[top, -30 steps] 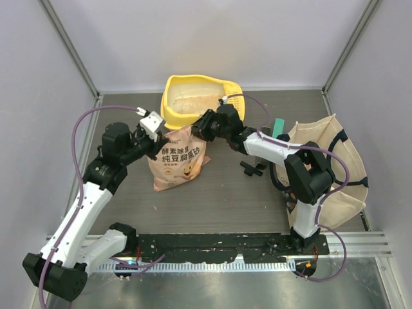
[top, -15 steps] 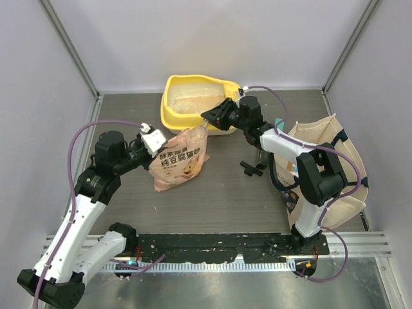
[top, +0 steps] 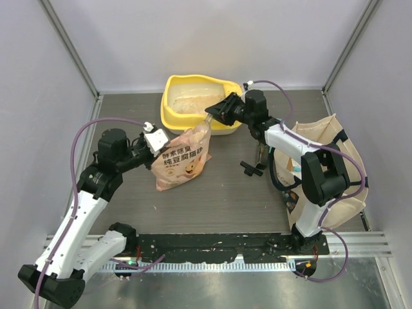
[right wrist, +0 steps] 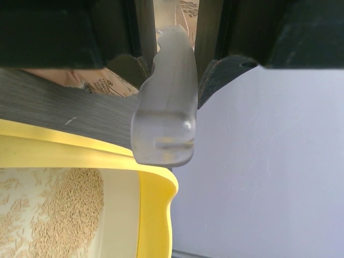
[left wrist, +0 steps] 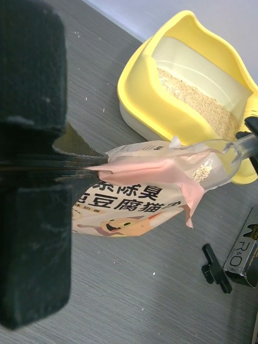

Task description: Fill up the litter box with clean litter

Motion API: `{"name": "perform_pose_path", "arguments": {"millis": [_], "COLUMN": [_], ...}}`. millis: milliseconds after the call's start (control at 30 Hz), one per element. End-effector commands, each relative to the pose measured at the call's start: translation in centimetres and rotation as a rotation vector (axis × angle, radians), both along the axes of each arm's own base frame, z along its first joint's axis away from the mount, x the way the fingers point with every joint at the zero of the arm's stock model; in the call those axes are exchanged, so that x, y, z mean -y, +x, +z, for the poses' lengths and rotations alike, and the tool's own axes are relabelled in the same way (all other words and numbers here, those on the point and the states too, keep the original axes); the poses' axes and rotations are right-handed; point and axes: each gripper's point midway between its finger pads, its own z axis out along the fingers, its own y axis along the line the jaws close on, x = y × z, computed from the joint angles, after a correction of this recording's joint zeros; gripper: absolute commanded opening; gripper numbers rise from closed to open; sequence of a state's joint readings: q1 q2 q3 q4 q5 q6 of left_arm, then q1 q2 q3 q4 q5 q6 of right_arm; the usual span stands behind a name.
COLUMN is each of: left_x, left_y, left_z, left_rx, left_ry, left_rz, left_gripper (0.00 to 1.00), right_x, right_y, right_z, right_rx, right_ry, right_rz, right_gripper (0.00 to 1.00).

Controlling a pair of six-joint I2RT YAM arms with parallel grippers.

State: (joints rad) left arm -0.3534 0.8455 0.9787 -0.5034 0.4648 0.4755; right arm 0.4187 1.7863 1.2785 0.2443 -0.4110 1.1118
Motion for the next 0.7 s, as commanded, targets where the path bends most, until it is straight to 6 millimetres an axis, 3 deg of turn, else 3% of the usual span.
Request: {"name": "perform_pose_path", "arguments": {"millis": [0, 233, 467, 667], "left_x": [0.8, 1.5, 0.8, 0.4], "left_y": [-0.2, 0.6, 1.6, 1.5], "left_z": [3.0, 4.0, 4.0, 3.0], "left_rx": [0.026, 0.029, 0.053, 0.031], "left_ry": [-0.079, -0.136, -0.131, -0.098], "left_rz": [-0.017, -0.012, 0.048, 0.058], "left_gripper": [0.00, 0.00, 0.00, 0.00], "right_x": [4.2, 5.3, 6.1, 9.1], "right_y": [3.1, 3.7, 3.3, 6.5], "right_z": [8.8, 11.0, 10.5, 11.2], "right_rx": [0.224, 0.234, 0.197, 0.219], "right_ry": [0.014, 0.000, 0.033, 0.064], "right_rz": [-0.188, -0.263, -0.250, -0.314], "right_gripper": [0.01, 0.01, 0.01, 0.01]}}
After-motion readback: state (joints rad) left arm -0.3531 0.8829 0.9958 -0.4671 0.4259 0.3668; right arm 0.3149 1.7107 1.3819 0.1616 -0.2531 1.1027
